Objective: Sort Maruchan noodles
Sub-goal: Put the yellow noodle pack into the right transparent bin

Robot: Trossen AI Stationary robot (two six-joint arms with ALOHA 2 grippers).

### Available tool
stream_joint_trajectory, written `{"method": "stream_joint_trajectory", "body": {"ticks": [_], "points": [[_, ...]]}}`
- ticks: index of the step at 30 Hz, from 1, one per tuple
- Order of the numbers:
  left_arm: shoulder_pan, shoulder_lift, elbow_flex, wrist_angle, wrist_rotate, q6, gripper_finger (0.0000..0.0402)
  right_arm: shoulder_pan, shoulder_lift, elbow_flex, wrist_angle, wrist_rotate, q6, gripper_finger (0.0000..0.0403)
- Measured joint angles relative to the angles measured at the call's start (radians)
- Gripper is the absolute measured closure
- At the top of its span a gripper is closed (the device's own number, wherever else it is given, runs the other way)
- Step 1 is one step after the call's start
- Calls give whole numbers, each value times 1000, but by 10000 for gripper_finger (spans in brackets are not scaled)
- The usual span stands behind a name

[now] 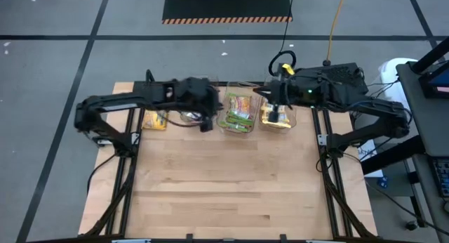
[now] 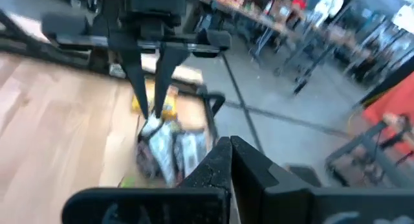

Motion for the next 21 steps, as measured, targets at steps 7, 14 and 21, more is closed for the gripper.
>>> {"method": "stream_joint_trajectory", "body": {"ticks": [7, 14, 21], "points": [[-1, -173, 0, -168, -7, -59, 346, 0, 108, 15, 285, -4, -86, 403], [-4, -350, -35, -318, -33, -120, 345, 0, 173, 28, 429, -79, -94, 403], [-4, -557, -190, -516, -54, -259, 346, 7, 182, 27, 423, -107, -82, 403]]}}
